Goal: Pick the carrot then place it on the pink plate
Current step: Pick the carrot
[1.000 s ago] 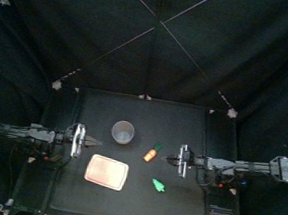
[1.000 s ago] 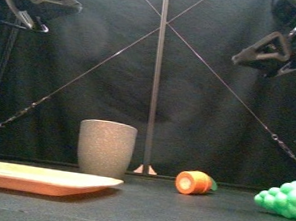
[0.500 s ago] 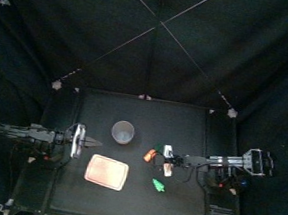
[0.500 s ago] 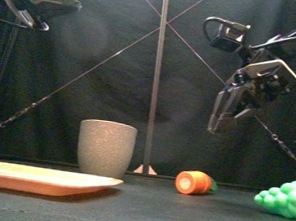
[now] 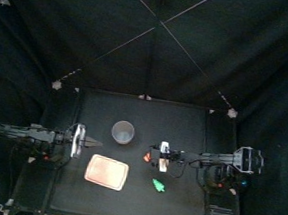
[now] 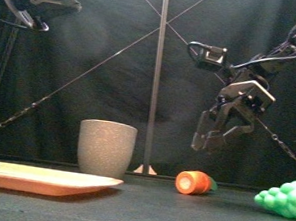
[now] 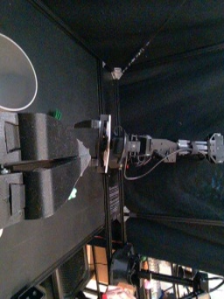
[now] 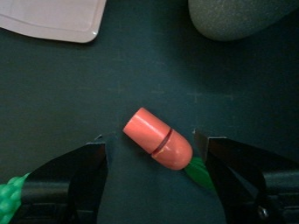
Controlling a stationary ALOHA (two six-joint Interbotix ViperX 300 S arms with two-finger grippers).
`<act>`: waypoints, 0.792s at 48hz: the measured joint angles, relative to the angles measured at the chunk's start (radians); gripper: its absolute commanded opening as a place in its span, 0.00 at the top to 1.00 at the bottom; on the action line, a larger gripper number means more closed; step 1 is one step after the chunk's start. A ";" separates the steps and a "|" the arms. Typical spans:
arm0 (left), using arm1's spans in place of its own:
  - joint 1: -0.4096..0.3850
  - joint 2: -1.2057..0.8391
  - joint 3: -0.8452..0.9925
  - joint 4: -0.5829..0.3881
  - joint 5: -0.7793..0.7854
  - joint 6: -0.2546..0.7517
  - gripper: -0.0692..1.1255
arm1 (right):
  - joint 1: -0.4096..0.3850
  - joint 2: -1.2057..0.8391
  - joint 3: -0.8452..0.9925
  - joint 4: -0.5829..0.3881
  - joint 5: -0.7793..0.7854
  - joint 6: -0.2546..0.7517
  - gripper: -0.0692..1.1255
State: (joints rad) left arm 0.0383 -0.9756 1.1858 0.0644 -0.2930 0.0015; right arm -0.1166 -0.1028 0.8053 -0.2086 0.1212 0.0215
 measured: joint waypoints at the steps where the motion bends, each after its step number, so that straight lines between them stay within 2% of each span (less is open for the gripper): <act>1: 0.000 0.002 0.000 0.002 0.000 0.000 0.97 | -0.002 0.009 -0.003 0.000 -0.002 -0.002 0.09; 25: 0.000 0.000 0.018 0.000 0.000 0.000 0.97 | -0.037 0.135 -0.032 0.041 0.009 0.002 0.13; 31: 0.000 0.000 0.018 0.000 0.000 0.000 0.97 | -0.037 0.146 -0.032 0.043 0.023 -0.002 0.24; 38: 0.000 0.000 0.018 0.002 0.000 0.000 0.97 | -0.035 0.150 -0.037 0.049 0.031 0.000 0.45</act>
